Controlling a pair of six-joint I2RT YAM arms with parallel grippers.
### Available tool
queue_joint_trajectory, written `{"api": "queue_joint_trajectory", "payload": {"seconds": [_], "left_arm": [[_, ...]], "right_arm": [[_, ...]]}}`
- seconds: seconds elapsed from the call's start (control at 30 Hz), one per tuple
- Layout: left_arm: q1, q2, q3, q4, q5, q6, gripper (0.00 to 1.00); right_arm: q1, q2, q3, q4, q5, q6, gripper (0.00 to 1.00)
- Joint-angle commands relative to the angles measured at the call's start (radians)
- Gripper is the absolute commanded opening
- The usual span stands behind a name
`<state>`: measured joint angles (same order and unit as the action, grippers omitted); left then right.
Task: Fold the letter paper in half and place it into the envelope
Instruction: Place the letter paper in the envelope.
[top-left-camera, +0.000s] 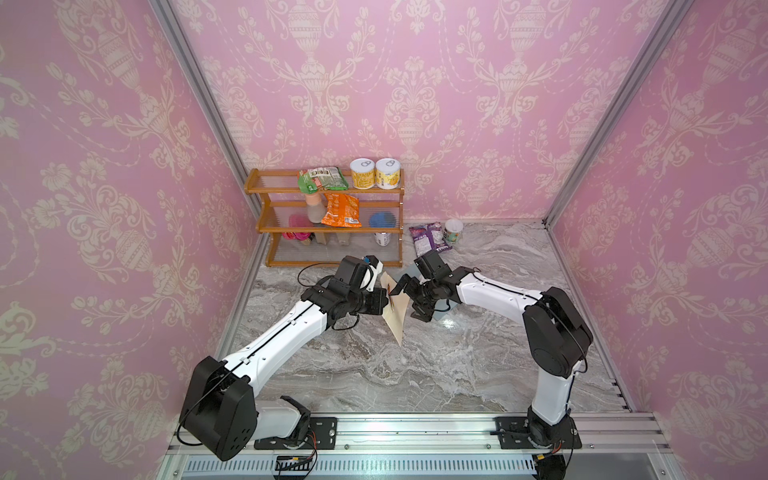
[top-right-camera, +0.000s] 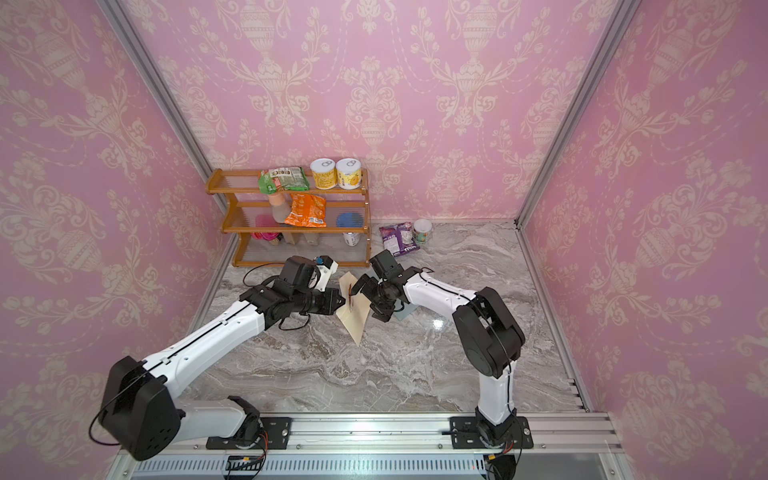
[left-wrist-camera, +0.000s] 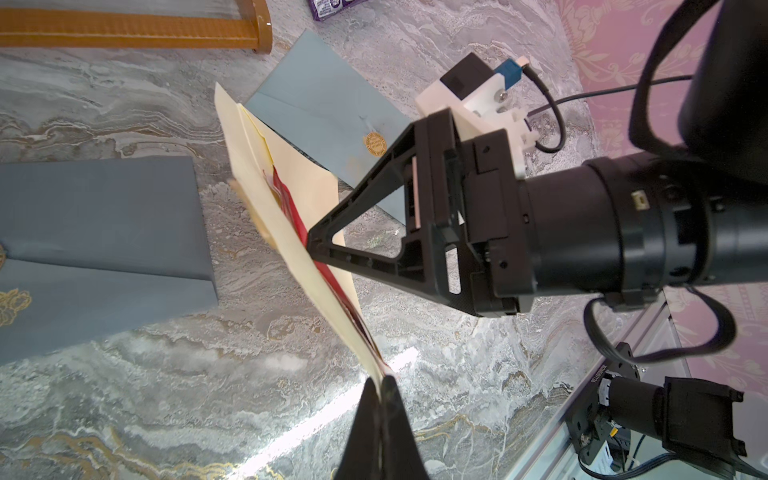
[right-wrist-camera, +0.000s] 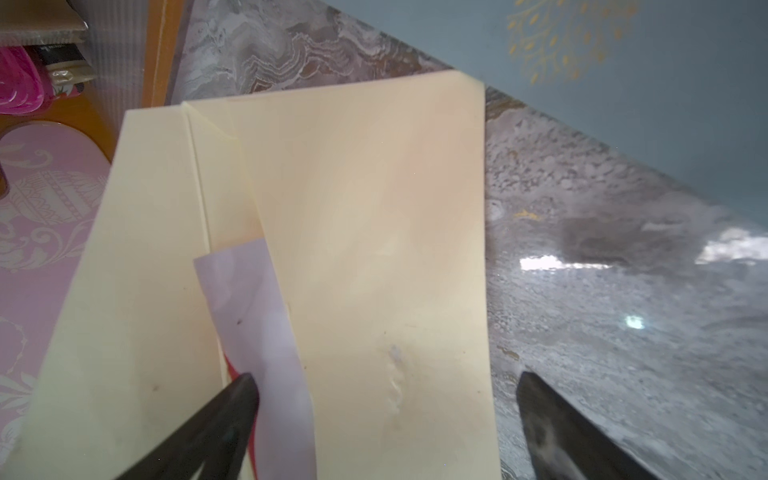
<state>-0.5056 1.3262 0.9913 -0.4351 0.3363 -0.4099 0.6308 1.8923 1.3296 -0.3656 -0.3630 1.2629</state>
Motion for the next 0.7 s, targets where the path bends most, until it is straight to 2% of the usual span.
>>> {"api": "queue_joint_trajectory", "payload": {"seconds": [0.0,0.23,0.5,0.67], "left_arm": [[0.007,-0.015,0.009,0.033,0.035,-0.004,0.00],[0.011,-0.021,-0.011,0.032,0.010,-0.008,0.00],[0.033,-0.016,-0.086,0.050,-0.030,-0.060,0.00],[0.059,-0.019,-0.156,0.107,-0.014,-0.113,0.00]], "right_arm": [[0.007,0.049,0.007,-0.156,0.029,-0.050,1.00],[0.008,0.080,0.112,-0.350,0.074,-0.124,1.00],[0.005,0.026,0.237,-0.398,0.102,-0.191,1.00],[0.003,0.009,0.255,-0.395,0.104,-0.212,1.00]]}}
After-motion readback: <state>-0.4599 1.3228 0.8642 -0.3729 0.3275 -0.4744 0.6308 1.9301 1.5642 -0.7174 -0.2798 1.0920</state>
